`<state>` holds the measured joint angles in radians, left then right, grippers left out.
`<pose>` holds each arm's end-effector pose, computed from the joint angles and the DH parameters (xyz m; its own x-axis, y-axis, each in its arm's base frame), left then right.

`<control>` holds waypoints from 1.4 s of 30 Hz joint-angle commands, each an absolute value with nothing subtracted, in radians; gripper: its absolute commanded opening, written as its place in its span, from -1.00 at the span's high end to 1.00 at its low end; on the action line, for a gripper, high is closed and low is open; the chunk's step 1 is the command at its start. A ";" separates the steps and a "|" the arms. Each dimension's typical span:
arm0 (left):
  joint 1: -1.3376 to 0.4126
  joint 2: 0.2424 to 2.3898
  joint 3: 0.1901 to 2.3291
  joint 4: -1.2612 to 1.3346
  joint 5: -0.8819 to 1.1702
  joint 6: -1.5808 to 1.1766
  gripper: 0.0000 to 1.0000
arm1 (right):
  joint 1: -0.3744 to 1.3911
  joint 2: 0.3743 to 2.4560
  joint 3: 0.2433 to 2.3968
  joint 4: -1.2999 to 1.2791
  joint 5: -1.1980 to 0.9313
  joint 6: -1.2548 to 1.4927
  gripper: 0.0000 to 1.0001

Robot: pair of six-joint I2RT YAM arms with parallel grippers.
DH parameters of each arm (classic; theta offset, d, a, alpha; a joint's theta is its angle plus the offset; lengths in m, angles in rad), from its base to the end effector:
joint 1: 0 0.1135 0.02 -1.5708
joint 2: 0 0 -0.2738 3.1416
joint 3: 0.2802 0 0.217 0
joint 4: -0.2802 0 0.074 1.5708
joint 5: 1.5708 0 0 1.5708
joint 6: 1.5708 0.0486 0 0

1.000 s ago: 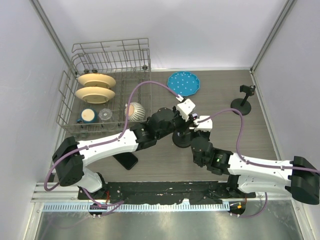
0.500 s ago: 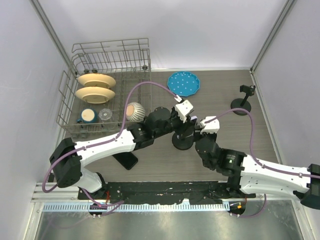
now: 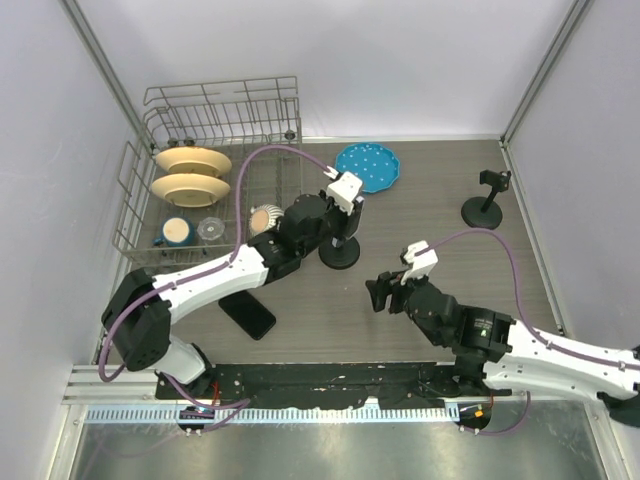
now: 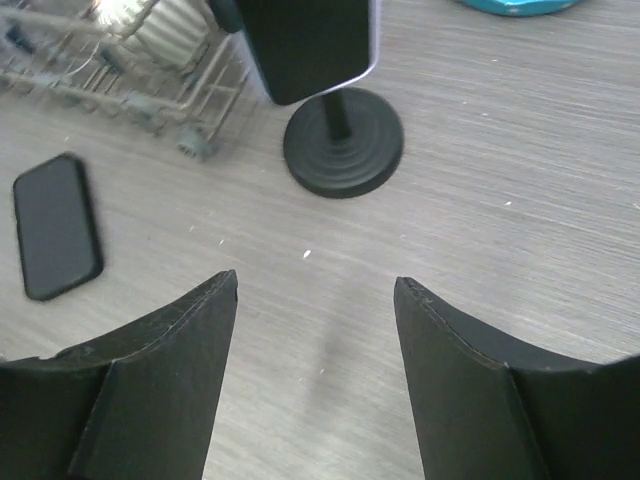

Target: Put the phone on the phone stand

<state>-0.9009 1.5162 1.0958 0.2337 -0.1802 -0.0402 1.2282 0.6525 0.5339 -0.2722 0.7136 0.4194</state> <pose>0.2177 -0.2608 0.3340 -0.1418 0.1153 -0.9832 0.6567 0.7541 -0.0062 0.0699 0.1014 0.2725 -0.3241 0.0079 -0.9460 -0.4126 0.8987 0.1488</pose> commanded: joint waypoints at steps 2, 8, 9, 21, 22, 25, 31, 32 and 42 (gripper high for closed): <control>-0.874 1.416 1.091 0.124 0.084 -0.020 1.00 | 0.907 0.661 0.514 -0.227 0.443 0.387 -0.40; -0.818 1.358 1.111 0.066 0.463 -0.005 1.00 | 0.578 0.620 0.384 0.142 -0.325 0.290 -0.40; -0.805 1.350 1.115 0.063 0.524 -0.005 1.00 | 0.569 0.618 0.367 0.223 -0.398 0.270 -0.42; -0.713 1.333 1.054 0.186 0.965 -0.034 1.00 | 0.557 0.824 0.336 0.483 -0.606 0.248 -0.45; -0.713 1.336 1.057 0.173 0.976 -0.034 1.00 | 0.557 0.840 0.327 0.511 -0.606 0.268 -0.45; -0.715 1.336 1.063 0.166 0.989 -0.028 1.00 | 0.557 0.847 0.310 0.575 -0.603 0.287 -0.43; -0.715 1.339 1.072 0.173 0.997 -0.031 1.00 | 0.557 0.807 0.313 0.485 -0.584 0.256 -0.26; -0.715 1.345 1.072 0.176 0.997 -0.034 1.00 | 0.557 0.802 0.305 0.500 -0.591 0.279 -0.20; -0.713 1.351 1.069 0.238 0.988 -0.097 1.00 | 0.557 0.908 0.227 0.790 -0.686 0.460 0.30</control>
